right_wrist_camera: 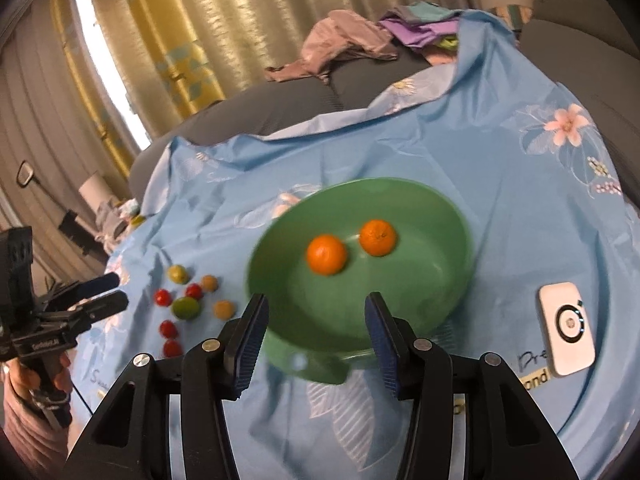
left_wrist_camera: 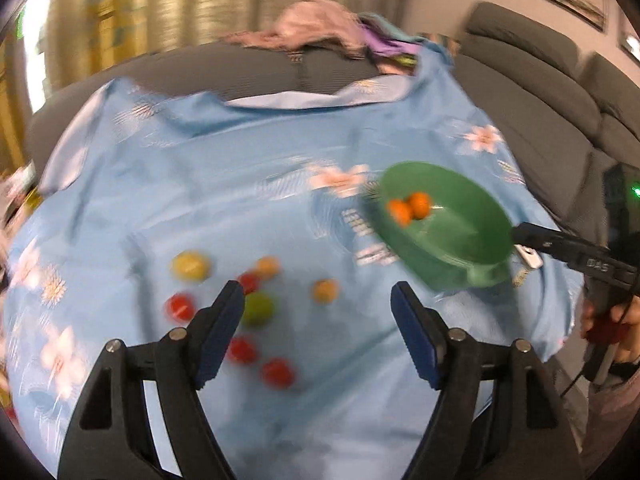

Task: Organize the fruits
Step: 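Withdraw both tools from the bowl toward the remaining fruit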

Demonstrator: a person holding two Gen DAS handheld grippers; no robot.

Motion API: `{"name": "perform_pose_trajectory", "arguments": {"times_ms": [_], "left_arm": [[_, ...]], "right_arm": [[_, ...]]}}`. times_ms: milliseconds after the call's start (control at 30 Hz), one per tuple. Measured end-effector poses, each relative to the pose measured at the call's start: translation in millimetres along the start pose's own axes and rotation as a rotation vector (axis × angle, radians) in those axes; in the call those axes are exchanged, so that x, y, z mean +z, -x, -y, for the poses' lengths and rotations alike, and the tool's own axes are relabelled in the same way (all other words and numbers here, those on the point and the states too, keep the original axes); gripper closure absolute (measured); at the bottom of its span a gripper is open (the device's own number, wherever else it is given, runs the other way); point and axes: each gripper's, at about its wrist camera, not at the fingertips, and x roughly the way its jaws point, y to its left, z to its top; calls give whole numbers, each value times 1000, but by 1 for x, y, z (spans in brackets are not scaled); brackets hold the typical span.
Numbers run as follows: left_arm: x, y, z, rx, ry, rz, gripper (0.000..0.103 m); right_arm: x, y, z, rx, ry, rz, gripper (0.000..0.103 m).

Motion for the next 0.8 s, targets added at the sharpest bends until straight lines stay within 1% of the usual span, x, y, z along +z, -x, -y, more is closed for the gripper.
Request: {"name": "perform_pose_trajectory", "arguments": {"times_ms": [100, 267, 400, 533, 700, 800], "left_arm": [[-20, 17, -28, 55, 66, -6, 27], [-51, 31, -55, 93, 143, -35, 27], [-65, 31, -60, 93, 166, -58, 27], [-73, 27, -60, 80, 167, -73, 27], [-76, 18, -58, 59, 145, -80, 27], [-76, 12, -60, 45, 150, -86, 27]], "right_arm": [[-2, -3, -18, 32, 43, -11, 52], [-7, -13, -48, 79, 102, -44, 52], [-15, -25, -70, 107, 153, -86, 52], [-24, -36, -87, 126, 192, -128, 52], [-32, -50, -105, 148, 231, -181, 52], [-39, -61, -118, 173, 261, -219, 52]]}}
